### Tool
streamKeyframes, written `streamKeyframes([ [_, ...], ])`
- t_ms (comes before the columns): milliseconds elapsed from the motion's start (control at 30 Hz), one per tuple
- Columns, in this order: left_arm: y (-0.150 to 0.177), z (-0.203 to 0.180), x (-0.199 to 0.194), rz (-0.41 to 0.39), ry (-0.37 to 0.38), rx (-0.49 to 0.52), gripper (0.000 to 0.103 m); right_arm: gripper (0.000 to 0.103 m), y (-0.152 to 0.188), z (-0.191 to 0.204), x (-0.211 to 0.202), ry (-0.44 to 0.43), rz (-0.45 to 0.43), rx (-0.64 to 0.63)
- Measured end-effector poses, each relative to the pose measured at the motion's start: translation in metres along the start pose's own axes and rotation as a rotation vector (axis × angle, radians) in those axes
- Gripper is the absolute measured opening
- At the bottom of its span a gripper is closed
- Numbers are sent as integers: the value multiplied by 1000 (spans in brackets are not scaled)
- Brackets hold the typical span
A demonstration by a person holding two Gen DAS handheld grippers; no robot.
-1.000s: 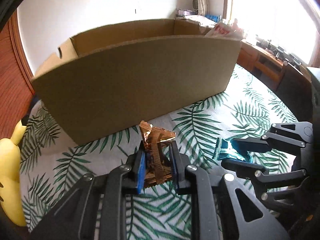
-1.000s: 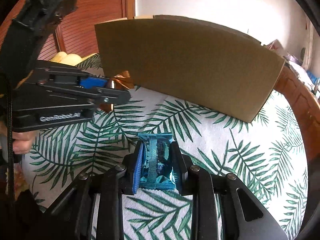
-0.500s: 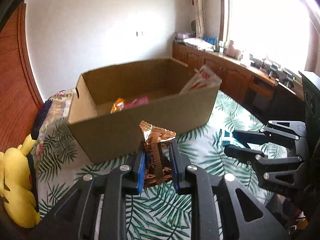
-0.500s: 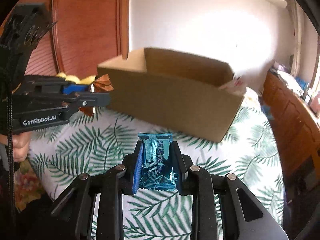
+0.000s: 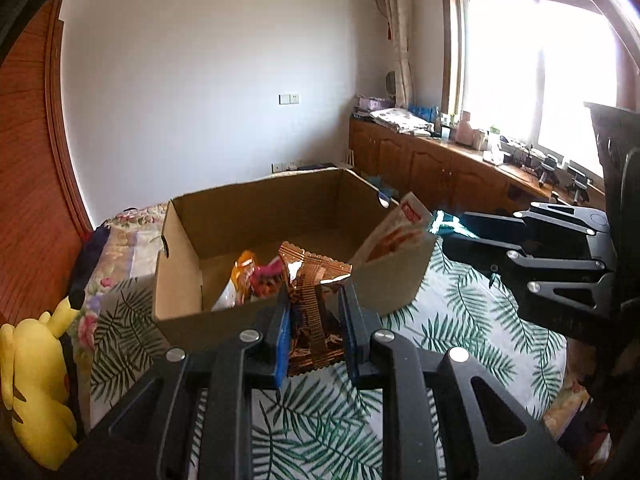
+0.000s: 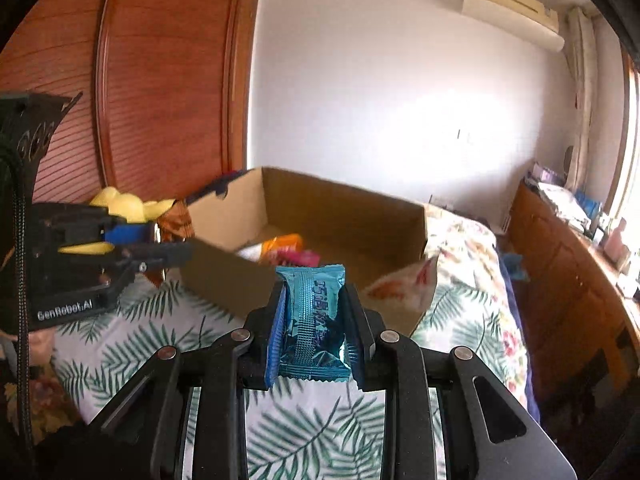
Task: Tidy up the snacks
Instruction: 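Lift both held snacks and carry them over the cardboard box, then open both grippers to drop the blue bar and brown snack into the box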
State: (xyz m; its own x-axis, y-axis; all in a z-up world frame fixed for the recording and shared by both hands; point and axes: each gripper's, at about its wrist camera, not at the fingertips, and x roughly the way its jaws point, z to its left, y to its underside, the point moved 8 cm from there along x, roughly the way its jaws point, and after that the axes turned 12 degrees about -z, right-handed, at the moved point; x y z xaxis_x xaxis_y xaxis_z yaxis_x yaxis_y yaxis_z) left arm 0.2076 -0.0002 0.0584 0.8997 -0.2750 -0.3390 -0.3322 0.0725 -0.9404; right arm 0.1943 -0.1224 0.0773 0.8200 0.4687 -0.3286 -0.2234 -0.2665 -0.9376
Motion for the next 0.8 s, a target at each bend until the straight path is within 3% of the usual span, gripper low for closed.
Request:
streamKeyframes([
  [300, -22, 14, 18, -36, -17, 1, 20, 25, -26, -9, 25, -2, -23, -7],
  [800, -15, 51, 74, -17, -52, -32, 20, 26, -12, -23, 81, -11, 21, 39],
])
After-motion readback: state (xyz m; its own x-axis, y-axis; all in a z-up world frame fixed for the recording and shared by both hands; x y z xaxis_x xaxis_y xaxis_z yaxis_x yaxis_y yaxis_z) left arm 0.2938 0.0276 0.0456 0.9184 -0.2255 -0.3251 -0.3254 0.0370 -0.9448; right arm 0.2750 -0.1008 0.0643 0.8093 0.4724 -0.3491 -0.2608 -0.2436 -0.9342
